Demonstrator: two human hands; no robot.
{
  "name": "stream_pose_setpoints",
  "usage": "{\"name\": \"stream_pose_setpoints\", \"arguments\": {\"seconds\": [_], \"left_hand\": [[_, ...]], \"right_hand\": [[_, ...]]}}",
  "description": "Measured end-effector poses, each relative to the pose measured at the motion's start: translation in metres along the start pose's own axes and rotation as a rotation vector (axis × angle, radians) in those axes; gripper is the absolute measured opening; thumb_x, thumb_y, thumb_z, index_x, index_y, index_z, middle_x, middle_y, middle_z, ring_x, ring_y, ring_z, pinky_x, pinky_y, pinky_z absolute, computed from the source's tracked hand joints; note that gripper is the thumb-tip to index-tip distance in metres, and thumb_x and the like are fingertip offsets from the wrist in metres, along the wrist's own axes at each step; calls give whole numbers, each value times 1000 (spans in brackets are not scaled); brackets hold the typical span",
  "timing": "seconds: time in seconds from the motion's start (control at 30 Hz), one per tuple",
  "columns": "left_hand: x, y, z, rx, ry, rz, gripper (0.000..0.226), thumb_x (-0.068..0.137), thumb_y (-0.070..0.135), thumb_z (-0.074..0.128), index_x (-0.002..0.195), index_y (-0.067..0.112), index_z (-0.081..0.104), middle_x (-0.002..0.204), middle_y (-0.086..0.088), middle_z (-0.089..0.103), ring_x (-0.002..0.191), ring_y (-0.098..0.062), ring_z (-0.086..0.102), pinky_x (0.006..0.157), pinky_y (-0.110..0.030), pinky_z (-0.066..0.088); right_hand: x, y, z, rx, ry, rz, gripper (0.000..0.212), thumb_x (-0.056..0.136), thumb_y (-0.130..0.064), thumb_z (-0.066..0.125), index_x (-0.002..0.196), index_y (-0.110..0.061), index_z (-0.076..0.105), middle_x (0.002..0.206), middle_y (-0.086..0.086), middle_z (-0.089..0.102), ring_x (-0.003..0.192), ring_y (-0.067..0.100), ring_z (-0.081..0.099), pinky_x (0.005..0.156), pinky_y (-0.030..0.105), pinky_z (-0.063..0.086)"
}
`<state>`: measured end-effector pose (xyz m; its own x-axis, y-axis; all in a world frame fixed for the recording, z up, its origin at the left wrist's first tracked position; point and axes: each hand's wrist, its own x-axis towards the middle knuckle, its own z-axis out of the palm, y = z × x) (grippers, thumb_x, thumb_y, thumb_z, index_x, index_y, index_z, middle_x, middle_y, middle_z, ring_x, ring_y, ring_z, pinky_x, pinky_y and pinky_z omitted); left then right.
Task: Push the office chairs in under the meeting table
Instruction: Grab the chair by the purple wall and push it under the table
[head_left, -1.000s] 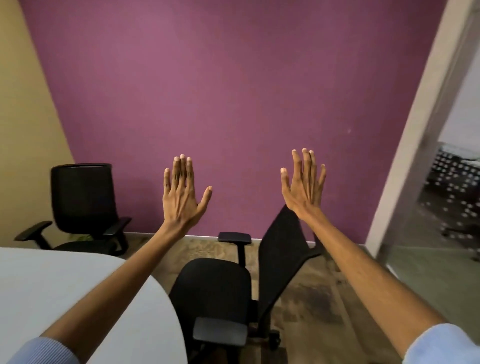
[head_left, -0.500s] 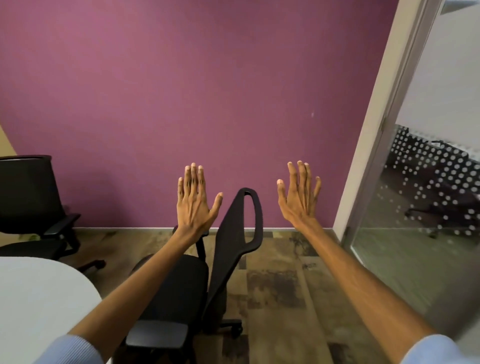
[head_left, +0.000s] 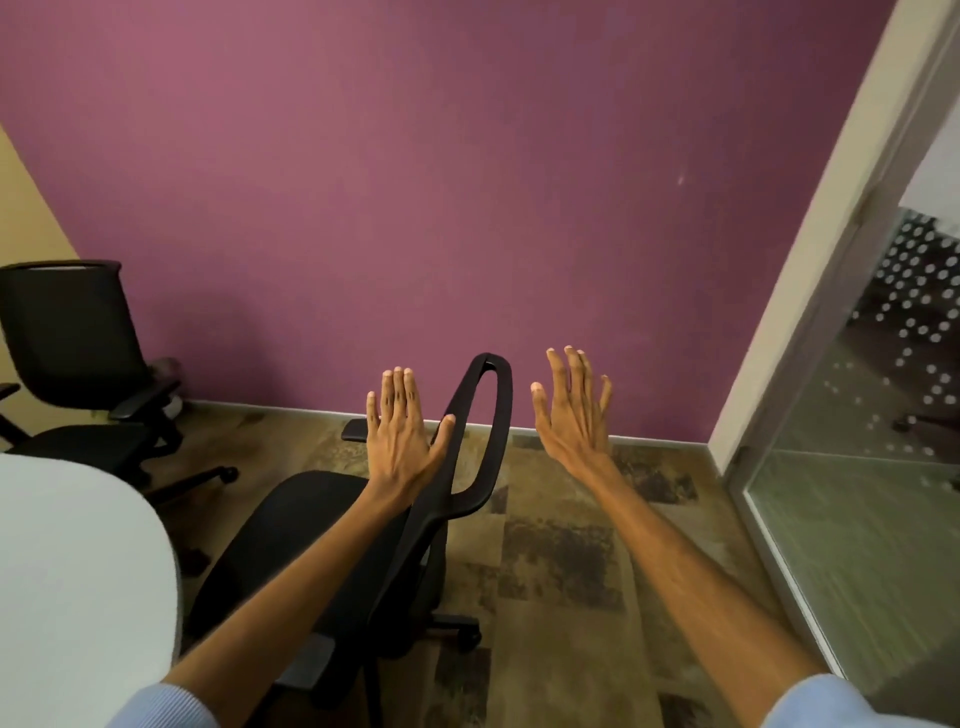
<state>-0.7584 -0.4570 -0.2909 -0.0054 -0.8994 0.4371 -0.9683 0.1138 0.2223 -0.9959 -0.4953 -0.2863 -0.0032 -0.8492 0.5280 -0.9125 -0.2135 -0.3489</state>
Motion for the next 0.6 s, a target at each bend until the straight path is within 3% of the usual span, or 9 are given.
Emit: {"name": "stream_pose_setpoints", "arguments": {"seconds": [0.1, 0.17, 0.2, 0.23, 0.27, 0.3, 0.37, 0.47, 0.6], "left_hand": [[11, 9, 26, 54, -24, -61, 87, 91, 62, 16, 151, 1, -2, 161, -15, 4, 148, -27, -8, 120, -47, -6], [15, 22, 43, 8, -38, -110, 82, 92, 57, 25, 150, 0, 12, 155, -21, 27, 147, -33, 15, 120, -48, 10], [16, 31, 50, -26, -17, -122, 76, 93, 53, 32, 148, 1, 22, 144, -24, 45, 137, -36, 37, 115, -49, 26], [18, 39, 58, -49, 17, -114, 66, 94, 48, 37, 143, 3, 32, 123, -22, 62, 115, -35, 58, 102, -49, 42], [19, 47, 63, -68, 42, -96, 56, 94, 43, 41, 137, 7, 41, 98, -16, 71, 88, -31, 68, 84, -44, 52], [21, 55, 66, -79, 54, -83, 46, 95, 41, 42, 129, 11, 49, 79, -9, 72, 68, -28, 68, 68, -39, 53], [19, 68, 76, -88, 39, -95, 33, 94, 42, 42, 106, 18, 62, 66, -4, 69, 56, -26, 65, 52, -32, 47], [16, 84, 92, -60, -63, -190, 39, 89, 51, 46, 83, 16, 63, 66, -3, 68, 59, -28, 65, 51, -30, 44], [17, 88, 111, 32, -285, -398, 46, 80, 57, 56, 82, 11, 58, 80, -8, 67, 72, -30, 64, 55, -30, 37]], "right_hand": [[17, 14, 26, 1, -98, -70, 52, 102, -26, 29, 152, -21, 16, 161, 8, 14, 148, 21, 6, 116, 56, 0], [27, 24, 42, -27, -183, -162, 67, 90, -3, 42, 151, -17, 18, 159, 10, 18, 148, 23, 9, 117, 58, 5], [32, 29, 48, -33, -224, -216, 78, 80, 6, 46, 151, -15, 20, 159, 10, 20, 147, 23, 11, 117, 58, 6], [40, 34, 56, -32, -263, -265, 85, 73, 11, 47, 150, -14, 22, 157, 10, 22, 147, 23, 13, 117, 57, 8], [47, 39, 62, -35, -285, -309, 88, 68, 13, 47, 149, -14, 25, 156, 9, 25, 146, 23, 16, 116, 56, 11], [54, 43, 67, -39, -302, -362, 88, 67, 14, 48, 147, -14, 28, 155, 9, 28, 145, 23, 19, 116, 55, 14], [63, 50, 78, -43, -337, -483, 82, 66, 13, 54, 142, -14, 38, 150, 9, 36, 141, 24, 27, 114, 50, 20], [80, 62, 98, -5, -388, -668, 62, 68, 6, 63, 126, -14, 53, 133, 8, 53, 128, 24, 43, 107, 41, 27], [110, 65, 122, 101, -443, -807, 38, 66, -7, 70, 100, -17, 56, 106, 3, 61, 100, 22, 55, 100, 34, 33]]}}
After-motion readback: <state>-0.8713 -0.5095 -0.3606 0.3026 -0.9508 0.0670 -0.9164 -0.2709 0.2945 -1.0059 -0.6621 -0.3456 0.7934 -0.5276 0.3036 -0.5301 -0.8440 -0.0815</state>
